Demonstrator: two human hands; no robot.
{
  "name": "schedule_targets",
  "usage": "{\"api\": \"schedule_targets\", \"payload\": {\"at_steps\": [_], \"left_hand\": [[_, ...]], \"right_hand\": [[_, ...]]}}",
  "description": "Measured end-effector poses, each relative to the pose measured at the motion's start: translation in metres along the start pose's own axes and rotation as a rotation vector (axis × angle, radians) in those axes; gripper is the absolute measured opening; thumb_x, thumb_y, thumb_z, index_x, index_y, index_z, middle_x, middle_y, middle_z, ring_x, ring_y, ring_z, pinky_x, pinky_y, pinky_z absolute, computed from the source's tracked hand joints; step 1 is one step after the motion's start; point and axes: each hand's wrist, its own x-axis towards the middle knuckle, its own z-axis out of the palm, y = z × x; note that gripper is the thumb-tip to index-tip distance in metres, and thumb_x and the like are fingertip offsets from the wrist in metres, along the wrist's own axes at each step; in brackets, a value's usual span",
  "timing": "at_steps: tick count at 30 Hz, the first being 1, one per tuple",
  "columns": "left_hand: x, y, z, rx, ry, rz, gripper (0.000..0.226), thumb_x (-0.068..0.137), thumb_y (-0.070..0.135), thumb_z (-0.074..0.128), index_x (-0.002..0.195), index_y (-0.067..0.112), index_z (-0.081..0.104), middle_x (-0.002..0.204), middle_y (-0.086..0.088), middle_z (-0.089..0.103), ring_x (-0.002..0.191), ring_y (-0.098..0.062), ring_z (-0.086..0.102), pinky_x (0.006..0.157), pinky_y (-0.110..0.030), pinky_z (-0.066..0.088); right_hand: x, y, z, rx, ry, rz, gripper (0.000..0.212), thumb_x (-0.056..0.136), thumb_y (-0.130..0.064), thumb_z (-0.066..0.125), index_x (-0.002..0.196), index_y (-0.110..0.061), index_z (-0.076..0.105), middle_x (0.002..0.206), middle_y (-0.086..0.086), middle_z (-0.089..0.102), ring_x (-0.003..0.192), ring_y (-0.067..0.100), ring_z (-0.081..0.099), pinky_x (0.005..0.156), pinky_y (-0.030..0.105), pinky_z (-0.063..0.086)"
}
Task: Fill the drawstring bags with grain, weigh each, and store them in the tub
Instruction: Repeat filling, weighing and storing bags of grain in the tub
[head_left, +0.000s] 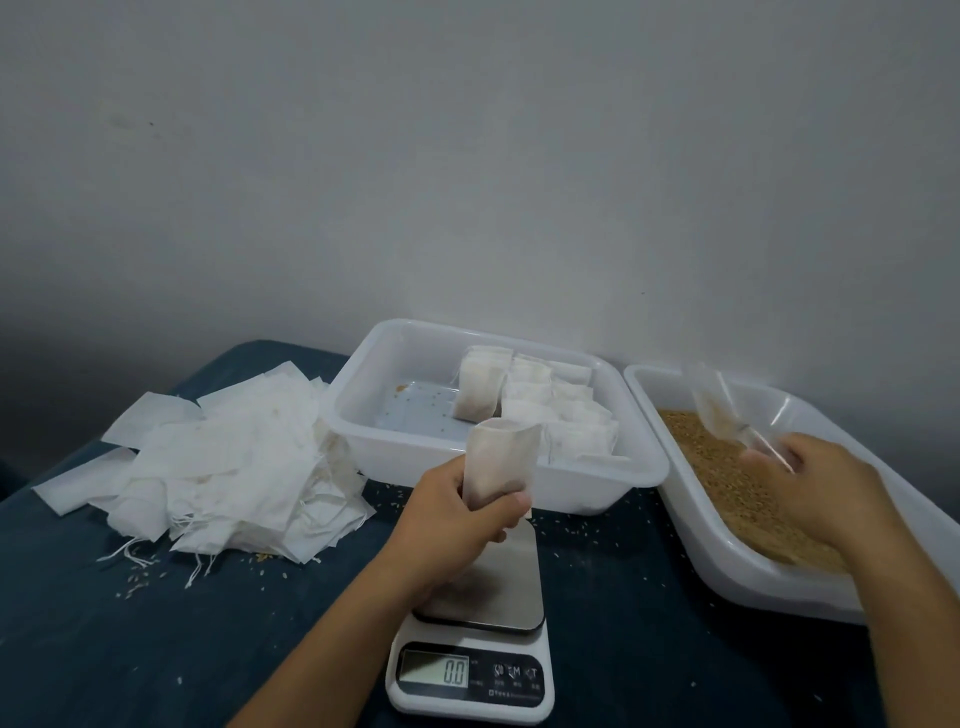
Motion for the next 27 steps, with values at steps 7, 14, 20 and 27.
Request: {"api": "schedule_targets", "payload": {"at_steps": [7,14,20,27], "left_hand": [[0.000,0.000,0.000,-0.104,-0.079,-0.025,0.019,0.087,0.017,0.085,0.102,0.009,0.076,0.088,-0.010,0.078,0.077,-0.014,0.071,0.072,-0.024,0.056],[0.001,-0.001,-0.002,-0.196,-0.118,-0.068,0.017,0.093,0.016,0.079,0.105,0.005,0.076,0.088,-0.012,0.078,0.080,-0.017,0.073,0.075,-0.024,0.058],[0.003,0.001,0.001,-0.272,-0.094,-0.112,0.034,0.100,0.036,0.065,0.112,0.005,0.073,0.092,-0.013,0.078,0.083,-0.022,0.074,0.074,-0.028,0.059],[0.003,-0.004,-0.008,-0.094,-0.127,-0.002,0.034,0.104,0.043,0.055,0.116,0.018,0.075,0.100,-0.010,0.078,0.087,-0.024,0.076,0.073,-0.032,0.062]], "right_hand": [[0.026,0.022,0.023,-0.378,-0.281,0.122,0.044,0.105,-0.049,0.053,0.128,-0.015,0.068,0.120,0.006,0.071,0.107,0.026,0.065,0.088,0.037,0.050],[0.020,0.015,0.034,-0.354,-0.308,0.123,0.033,0.100,-0.049,0.062,0.107,-0.020,0.076,0.100,0.000,0.075,0.091,0.020,0.066,0.078,0.034,0.051],[-0.037,-0.064,0.021,0.378,0.310,-0.239,0.027,0.098,-0.047,0.063,0.122,-0.034,0.068,0.103,-0.018,0.070,0.090,-0.003,0.065,0.075,0.019,0.050],[-0.089,-0.144,0.089,0.709,-0.201,-0.502,0.013,0.098,-0.033,0.071,0.110,-0.027,0.073,0.105,-0.017,0.068,0.099,0.003,0.065,0.079,0.023,0.057]]}}
